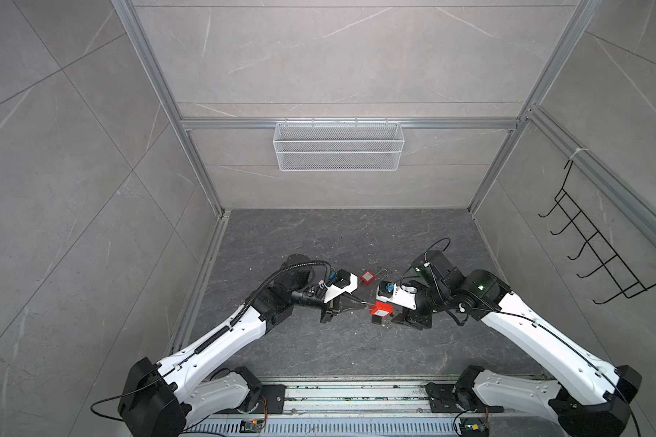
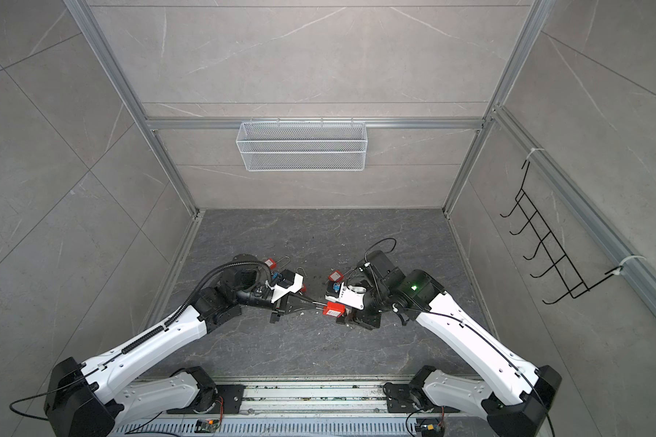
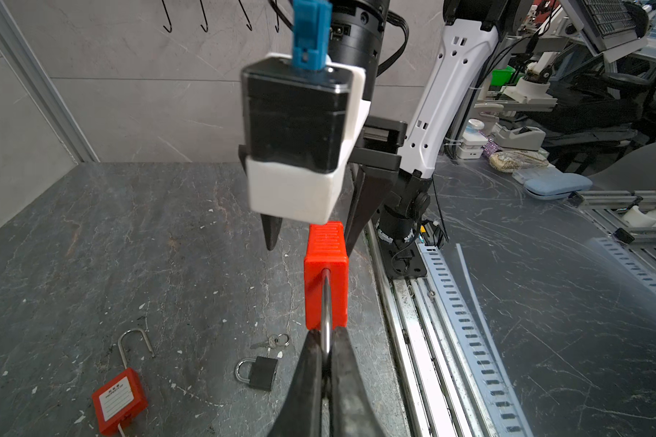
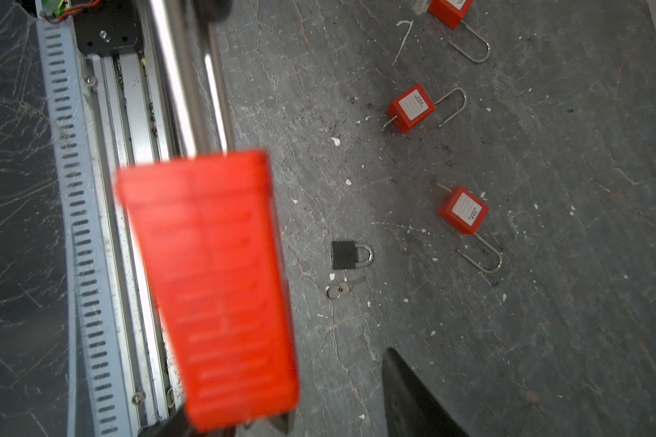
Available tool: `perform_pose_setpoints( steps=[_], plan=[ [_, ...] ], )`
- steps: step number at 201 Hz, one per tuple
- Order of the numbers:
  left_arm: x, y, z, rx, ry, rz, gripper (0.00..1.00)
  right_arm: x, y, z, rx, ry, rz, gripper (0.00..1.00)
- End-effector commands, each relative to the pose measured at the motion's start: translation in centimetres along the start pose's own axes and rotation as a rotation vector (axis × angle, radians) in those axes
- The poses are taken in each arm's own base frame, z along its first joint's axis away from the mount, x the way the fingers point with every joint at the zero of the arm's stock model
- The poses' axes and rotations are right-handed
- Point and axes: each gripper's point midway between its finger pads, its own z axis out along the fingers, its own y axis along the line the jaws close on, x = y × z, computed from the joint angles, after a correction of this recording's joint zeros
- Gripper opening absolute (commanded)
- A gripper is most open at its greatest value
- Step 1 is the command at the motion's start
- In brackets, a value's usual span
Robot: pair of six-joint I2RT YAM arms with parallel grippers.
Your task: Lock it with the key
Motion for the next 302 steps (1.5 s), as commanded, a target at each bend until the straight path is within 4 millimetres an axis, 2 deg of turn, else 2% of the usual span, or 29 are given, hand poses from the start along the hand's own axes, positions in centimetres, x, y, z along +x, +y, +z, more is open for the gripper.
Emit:
perform_pose_setpoints(
  steps=[1, 41, 70, 118, 164, 204, 265, 288, 302],
  plan=[
    [-2.5, -0.4, -0.3, 0.024, -0.044, 0.07, 0.0, 1.3, 1.0, -2.4, 0.018, 0.036, -0.042, 0.58],
    [-2.2, -0.8, 0.0, 0.042, -0.038, 0.054, 0.0, -0.2, 0.9, -3.7, 0.024, -0.02, -0.041, 0.56],
    [-2.1, -1.0, 0.3, 0.05, -0.032, 0.053, 0.0, -0.8, 0.1, -3.0, 0.024, -0.012, -0.041, 0.54],
    [-2.2, -1.0, 0.7, 0.047, -0.026, 0.059, 0.0, -2.1, 1.4, -1.9, -0.096, -0.06, -0.025, 0.49],
    [-2.3, -0.6, 0.7, 0.03, -0.024, 0.068, 0.0, -1.2, 2.3, -0.6, -0.153, -0.034, 0.037, 0.4],
    [-2.4, -0.5, 0.8, 0.025, -0.027, 0.061, 0.0, -0.4, 1.6, -0.1, -0.088, -0.024, 0.064, 0.31],
    [-2.2, -0.2, 1.0, 0.023, -0.023, 0.033, 0.0, -0.5, -1.3, -0.3, 0.111, -0.069, 0.062, 0.21],
    [-2.2, 0.1, 1.1, 0.02, -0.023, 0.015, 0.0, -0.8, -2.1, -1.0, 0.194, -0.102, 0.037, 0.21],
    [-2.2, 0.3, 1.1, 0.01, -0.022, 0.011, 0.0, -0.9, -2.2, -1.6, 0.218, -0.111, 0.015, 0.25]
  ],
)
